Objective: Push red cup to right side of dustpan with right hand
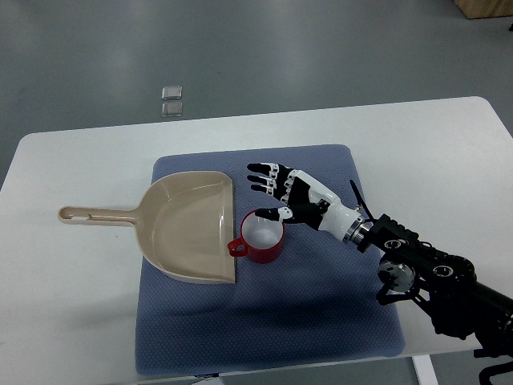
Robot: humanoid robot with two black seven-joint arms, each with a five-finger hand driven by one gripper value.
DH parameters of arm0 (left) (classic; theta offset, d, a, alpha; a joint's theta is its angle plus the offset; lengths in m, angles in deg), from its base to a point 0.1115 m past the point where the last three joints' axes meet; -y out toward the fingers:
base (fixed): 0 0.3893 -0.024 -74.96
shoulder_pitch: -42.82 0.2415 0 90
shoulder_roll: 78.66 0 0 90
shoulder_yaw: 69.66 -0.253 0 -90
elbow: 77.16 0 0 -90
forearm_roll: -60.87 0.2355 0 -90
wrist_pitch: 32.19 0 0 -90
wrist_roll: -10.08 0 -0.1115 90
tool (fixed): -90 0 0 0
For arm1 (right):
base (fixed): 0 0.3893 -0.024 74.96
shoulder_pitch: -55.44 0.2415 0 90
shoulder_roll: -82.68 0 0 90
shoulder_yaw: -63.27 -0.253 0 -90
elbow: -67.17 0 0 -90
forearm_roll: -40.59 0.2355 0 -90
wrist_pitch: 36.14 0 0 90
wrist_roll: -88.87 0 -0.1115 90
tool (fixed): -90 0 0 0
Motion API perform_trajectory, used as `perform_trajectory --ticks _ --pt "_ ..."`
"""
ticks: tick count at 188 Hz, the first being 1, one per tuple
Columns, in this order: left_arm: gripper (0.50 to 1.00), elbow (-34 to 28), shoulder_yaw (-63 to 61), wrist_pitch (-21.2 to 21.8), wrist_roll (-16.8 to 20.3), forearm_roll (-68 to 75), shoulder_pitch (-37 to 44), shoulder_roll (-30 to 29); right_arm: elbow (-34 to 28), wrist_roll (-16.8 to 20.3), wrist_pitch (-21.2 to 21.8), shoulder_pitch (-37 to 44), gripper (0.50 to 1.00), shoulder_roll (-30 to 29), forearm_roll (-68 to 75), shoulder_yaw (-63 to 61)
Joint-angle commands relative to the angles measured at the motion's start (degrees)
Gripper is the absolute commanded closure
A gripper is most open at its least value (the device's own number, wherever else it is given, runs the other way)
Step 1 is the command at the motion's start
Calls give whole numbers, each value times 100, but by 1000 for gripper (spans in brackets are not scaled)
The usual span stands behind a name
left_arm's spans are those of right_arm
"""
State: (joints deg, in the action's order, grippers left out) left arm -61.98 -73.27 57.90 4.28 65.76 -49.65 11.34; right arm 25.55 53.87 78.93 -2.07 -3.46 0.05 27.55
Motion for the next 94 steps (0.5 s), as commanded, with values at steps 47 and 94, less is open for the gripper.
perform_trajectory --ticks 47,94 --pt "500 28 0 0 0 3 0 0 145 0 -204 160 566 158 1215 -691" --pt "500 46 -8 0 0 3 0 0 321 1196 -415 178 566 264 3676 -1245"
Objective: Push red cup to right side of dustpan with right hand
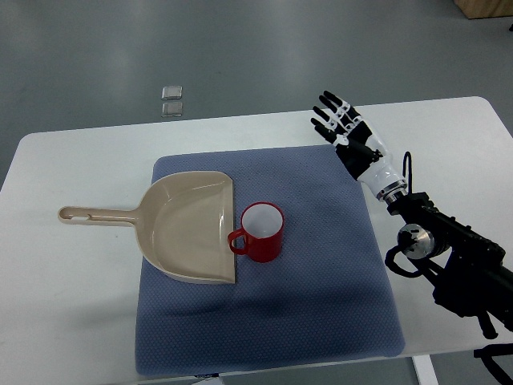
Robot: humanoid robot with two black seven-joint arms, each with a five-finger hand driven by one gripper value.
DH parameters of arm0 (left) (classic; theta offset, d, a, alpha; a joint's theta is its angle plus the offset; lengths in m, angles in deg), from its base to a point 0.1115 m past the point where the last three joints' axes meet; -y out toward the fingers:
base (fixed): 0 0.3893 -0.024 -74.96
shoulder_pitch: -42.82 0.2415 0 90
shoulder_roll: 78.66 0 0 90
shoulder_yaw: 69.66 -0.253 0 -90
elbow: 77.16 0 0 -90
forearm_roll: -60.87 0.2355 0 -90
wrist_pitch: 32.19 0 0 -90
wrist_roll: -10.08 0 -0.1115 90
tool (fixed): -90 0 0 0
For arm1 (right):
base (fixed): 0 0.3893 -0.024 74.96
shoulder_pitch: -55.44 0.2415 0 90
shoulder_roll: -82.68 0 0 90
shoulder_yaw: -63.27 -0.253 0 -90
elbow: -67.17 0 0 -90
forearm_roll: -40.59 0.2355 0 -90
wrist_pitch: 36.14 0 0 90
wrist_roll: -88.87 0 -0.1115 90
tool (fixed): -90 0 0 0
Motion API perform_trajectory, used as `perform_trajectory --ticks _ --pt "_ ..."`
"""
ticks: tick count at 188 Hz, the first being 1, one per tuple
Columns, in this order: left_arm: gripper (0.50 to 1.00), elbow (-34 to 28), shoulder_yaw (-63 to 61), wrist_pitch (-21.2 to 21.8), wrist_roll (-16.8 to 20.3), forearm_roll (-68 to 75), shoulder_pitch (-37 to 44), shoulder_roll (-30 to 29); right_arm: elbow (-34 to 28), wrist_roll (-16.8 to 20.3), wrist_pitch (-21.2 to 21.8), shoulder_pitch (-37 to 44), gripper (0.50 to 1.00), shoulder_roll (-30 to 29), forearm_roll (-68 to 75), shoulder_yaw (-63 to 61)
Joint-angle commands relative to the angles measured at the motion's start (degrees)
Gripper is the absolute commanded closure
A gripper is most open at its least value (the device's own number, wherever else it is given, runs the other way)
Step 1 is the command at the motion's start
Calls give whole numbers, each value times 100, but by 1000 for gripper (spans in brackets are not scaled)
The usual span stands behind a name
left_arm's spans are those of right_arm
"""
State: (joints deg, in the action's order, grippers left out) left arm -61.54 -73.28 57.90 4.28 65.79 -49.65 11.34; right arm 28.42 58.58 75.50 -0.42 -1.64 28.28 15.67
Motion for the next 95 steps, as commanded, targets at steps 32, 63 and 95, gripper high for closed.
perform_trajectory --ticks 32,63,95 --pt "500 11 -7 0 0 9 -8 0 34 1420 -275 13 566 91 1091 -154" --pt "500 2 -7 0 0 0 -8 0 16 1333 -82 -57 566 64 1205 -198" --pt "500 11 -16 0 0 0 -8 0 34 990 411 -75 566 82 1188 -198"
